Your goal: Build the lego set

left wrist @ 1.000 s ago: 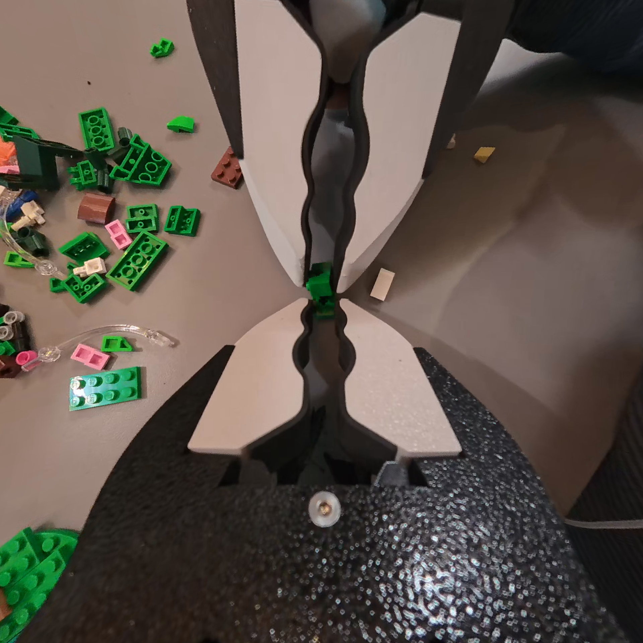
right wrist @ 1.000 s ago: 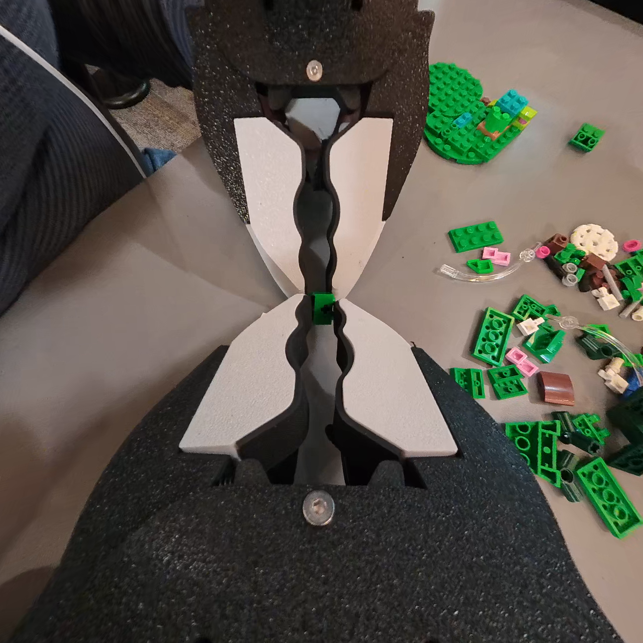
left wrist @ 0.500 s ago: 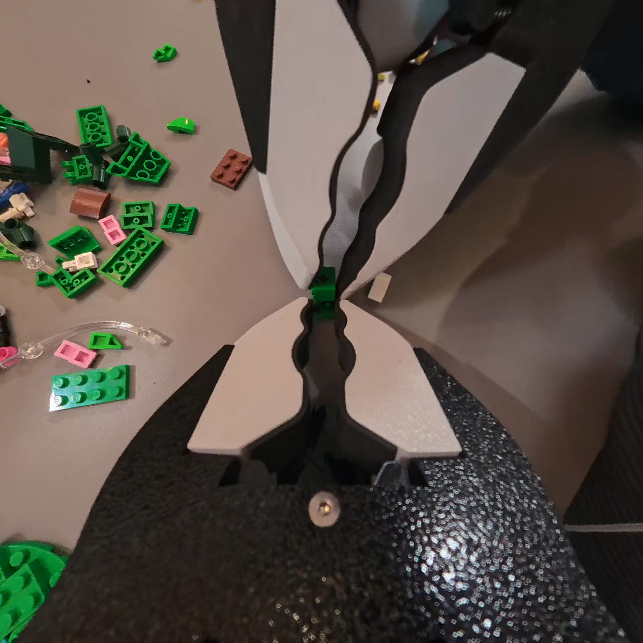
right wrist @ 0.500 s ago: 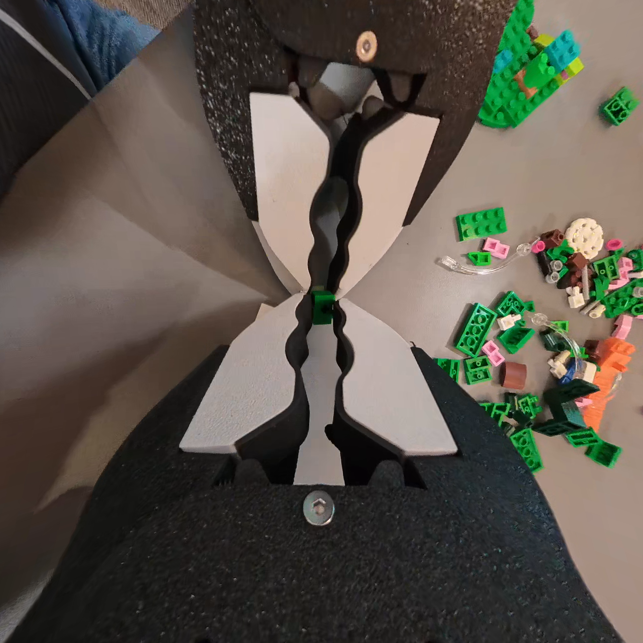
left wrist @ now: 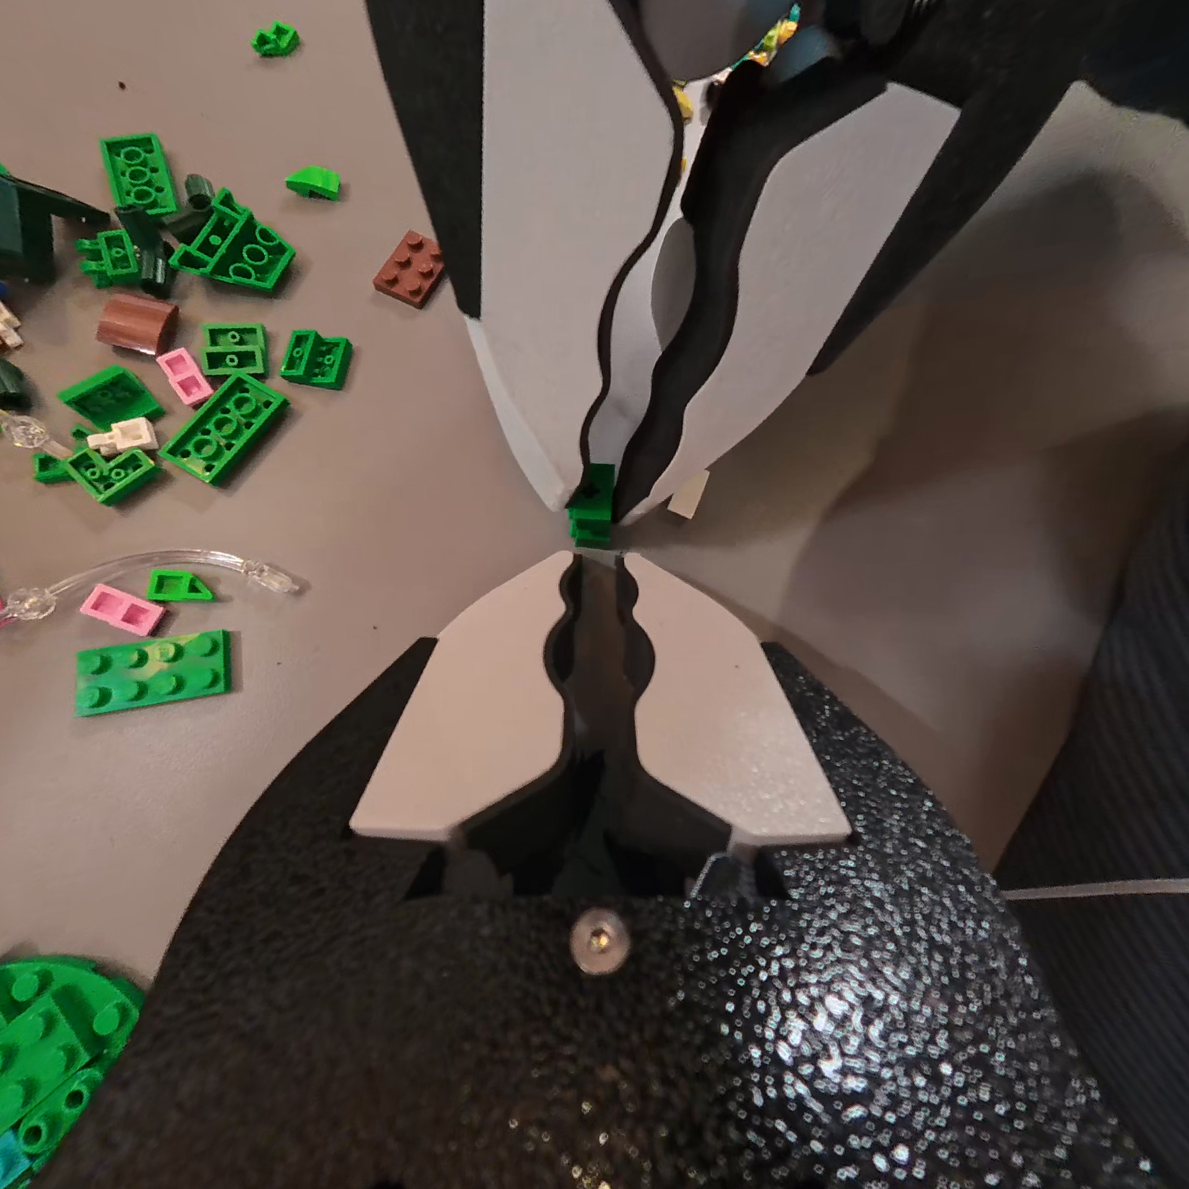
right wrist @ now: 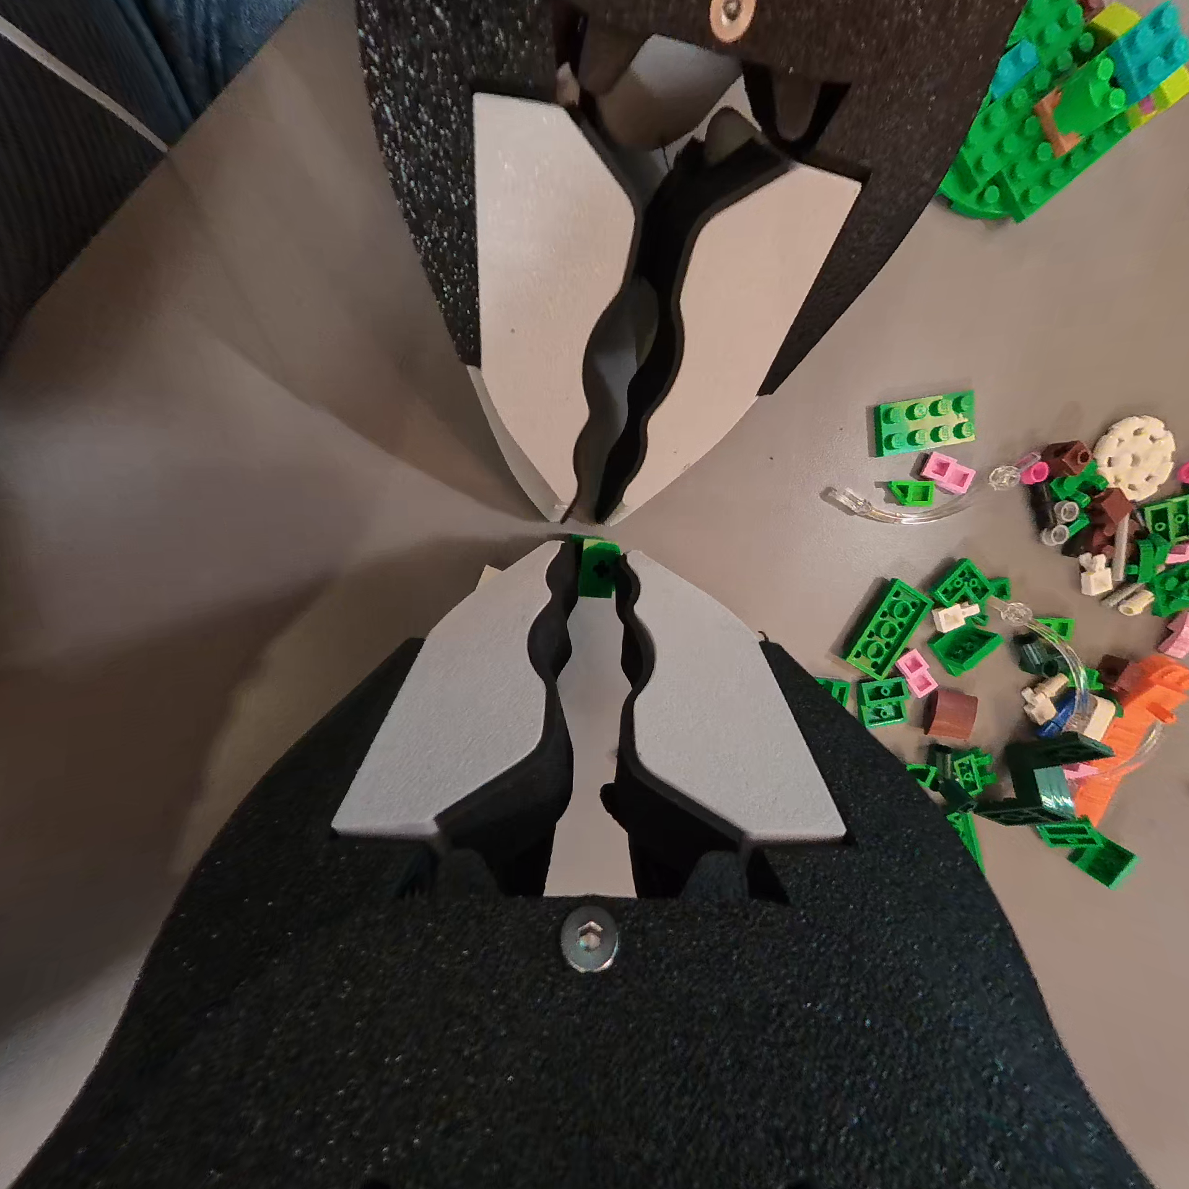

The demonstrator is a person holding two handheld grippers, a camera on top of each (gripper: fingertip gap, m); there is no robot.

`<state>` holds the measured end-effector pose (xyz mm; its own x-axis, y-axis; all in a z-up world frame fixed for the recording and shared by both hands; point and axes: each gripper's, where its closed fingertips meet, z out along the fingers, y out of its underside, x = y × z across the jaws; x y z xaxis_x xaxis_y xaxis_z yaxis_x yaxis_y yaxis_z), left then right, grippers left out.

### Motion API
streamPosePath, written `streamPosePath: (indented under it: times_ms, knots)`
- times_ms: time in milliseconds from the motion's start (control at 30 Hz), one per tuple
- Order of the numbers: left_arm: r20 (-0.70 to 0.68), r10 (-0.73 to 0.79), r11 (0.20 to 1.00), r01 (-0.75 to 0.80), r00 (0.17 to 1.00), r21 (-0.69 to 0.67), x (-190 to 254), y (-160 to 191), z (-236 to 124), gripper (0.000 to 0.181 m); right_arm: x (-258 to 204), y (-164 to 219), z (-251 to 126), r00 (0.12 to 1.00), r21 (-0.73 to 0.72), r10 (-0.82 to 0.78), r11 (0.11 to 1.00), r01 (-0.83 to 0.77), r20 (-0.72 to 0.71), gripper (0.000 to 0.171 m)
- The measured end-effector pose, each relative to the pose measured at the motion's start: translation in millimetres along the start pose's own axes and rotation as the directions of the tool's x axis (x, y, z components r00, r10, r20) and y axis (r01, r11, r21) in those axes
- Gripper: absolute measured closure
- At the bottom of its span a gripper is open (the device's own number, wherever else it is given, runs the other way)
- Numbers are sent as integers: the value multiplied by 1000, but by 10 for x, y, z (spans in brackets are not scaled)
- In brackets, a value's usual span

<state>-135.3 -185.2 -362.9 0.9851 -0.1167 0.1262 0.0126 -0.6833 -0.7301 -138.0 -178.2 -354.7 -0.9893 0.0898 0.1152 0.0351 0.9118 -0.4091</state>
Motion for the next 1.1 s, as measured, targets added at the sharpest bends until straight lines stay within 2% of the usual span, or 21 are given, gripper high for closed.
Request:
streamPosePath:
  times_ms: [433,533,633,767,900,1100]
  knots:
    - [-14,-22,1000,22,1000,2,-2,-4,-2,172,3,-7,6,999,9,10,1000,-10,-43,160]
    - [-16,-22,1000,22,1000,-5,-1,3,-13,172,32,-8,-15,997,119,25,993,-16,-77,160]
    - [6,-26,1000,26,1000,8,-47,-14,-42,167,57,-79,-148,990,342,116,936,-80,-86,161]
    - [-6,-35,990,35,999,140,-40,-206,-107,157,74,-122,-369,977,542,197,832,-123,-81,160]
    - [0,-5,982,5,1000,190,-23,-288,-146,157,52,-129,-461,972,620,230,771,-149,-53,161]
    - [-14,9,972,-6,1000,236,13,-352,-141,158,53,-135,-415,971,633,230,761,-143,-58,161]
